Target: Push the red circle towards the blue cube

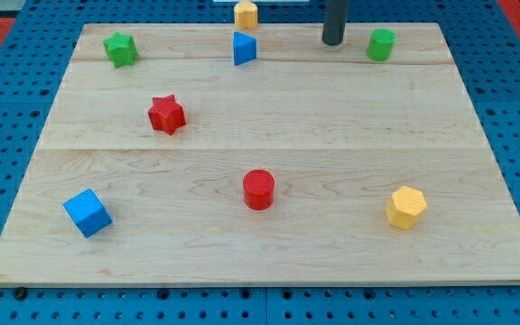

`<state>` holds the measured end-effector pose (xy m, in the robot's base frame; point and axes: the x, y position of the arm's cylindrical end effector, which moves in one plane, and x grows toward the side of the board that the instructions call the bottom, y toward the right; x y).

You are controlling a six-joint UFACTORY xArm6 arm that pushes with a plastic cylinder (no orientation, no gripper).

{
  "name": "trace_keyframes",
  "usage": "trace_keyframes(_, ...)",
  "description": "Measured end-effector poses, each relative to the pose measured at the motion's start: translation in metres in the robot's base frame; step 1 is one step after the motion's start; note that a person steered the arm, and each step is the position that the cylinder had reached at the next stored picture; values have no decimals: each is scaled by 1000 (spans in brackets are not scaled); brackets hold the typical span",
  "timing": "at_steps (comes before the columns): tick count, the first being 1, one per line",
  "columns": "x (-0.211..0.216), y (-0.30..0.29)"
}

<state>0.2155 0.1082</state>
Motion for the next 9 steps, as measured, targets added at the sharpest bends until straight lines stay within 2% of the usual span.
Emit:
trace_keyframes(1,-23,6)
trace_keyframes(2,-23,-7)
trace_keyframes(4,2,-75)
trace_keyframes(6,7,-94)
trace_keyframes(7,61,-96)
trace_keyframes(9,207,-96)
